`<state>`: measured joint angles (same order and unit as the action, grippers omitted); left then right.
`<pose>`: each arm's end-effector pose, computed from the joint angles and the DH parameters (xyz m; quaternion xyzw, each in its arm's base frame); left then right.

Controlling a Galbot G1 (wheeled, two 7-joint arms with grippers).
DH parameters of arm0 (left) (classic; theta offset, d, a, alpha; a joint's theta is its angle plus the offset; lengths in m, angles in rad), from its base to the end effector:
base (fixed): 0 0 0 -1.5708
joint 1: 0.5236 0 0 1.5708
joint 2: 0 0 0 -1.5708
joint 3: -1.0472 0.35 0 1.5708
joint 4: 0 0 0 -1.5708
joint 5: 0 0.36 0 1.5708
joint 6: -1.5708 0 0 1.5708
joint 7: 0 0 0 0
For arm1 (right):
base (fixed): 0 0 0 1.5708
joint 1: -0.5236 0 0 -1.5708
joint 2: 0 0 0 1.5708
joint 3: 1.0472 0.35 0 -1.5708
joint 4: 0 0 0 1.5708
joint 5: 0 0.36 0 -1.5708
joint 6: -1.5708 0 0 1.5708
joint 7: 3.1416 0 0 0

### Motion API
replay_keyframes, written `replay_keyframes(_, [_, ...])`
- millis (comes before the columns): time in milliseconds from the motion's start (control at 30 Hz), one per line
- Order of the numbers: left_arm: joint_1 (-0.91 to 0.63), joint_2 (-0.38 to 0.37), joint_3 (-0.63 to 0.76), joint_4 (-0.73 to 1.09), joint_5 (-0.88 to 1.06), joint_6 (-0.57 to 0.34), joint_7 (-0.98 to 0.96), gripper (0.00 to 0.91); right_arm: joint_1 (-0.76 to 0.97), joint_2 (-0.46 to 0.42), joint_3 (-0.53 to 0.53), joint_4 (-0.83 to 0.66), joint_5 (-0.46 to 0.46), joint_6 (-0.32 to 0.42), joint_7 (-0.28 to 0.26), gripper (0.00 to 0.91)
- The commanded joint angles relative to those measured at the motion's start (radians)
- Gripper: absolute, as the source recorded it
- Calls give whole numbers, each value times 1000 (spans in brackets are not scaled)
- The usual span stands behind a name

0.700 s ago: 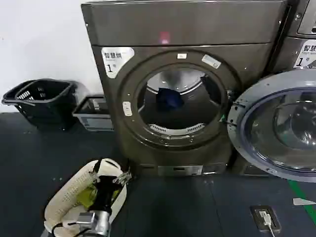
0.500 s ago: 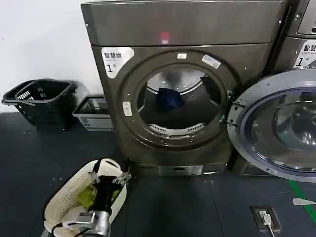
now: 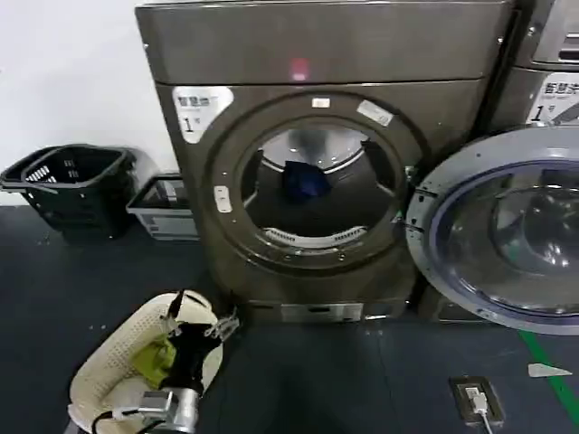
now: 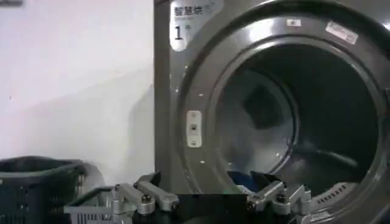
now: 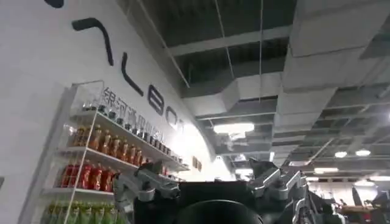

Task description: Grasp the clothes from the dryer.

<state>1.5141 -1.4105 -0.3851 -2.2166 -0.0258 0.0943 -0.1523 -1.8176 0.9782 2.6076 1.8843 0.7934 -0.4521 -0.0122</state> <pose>0.1922 -0.0179 -0.2514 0.0249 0.9988 0.0206 0.0369 -0.1427 -0.3809 0.0944 0.5801 0.7681 -0.1803 0.2024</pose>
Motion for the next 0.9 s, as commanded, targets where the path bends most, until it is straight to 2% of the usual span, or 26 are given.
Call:
replay_keyframes(33, [-1, -2, 0, 1, -1, 1, 0, 907, -1, 1, 2, -1, 2, 5, -1, 907])
replay_keyframes(900, [-3, 2, -14, -2, -11, 3, -2, 907, 9, 6, 2, -2, 2, 5, -11, 907])
